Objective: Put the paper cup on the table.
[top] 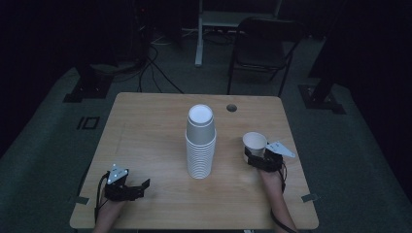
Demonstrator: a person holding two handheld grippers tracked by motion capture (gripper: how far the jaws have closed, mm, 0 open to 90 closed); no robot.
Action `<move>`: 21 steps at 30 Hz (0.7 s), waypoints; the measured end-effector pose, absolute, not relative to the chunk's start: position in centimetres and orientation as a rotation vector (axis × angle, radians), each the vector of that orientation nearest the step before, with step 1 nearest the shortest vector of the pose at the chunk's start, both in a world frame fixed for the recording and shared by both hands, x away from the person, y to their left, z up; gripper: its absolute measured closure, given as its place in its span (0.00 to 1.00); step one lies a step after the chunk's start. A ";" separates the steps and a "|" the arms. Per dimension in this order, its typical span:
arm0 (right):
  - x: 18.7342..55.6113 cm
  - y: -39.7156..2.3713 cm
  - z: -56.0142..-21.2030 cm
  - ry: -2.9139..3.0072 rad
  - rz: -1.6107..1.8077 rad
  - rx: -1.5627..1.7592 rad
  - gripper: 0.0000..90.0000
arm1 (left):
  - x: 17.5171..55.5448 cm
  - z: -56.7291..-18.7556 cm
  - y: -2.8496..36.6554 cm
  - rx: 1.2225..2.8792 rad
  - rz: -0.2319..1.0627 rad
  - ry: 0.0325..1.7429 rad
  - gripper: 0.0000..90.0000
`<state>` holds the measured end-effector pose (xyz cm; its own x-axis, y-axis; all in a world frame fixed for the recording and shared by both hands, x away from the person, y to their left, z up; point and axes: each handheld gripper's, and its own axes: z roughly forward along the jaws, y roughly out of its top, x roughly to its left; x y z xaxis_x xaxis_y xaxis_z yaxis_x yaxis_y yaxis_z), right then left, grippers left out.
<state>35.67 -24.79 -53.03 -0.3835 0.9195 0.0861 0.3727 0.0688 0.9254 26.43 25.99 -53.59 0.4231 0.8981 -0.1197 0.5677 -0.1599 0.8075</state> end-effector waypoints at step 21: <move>31.8 -26.5 -53.8 1.892 1.197 1.284 0.11 | 26.4 -53.7 26.0 1.865 0.505 1.266 0.02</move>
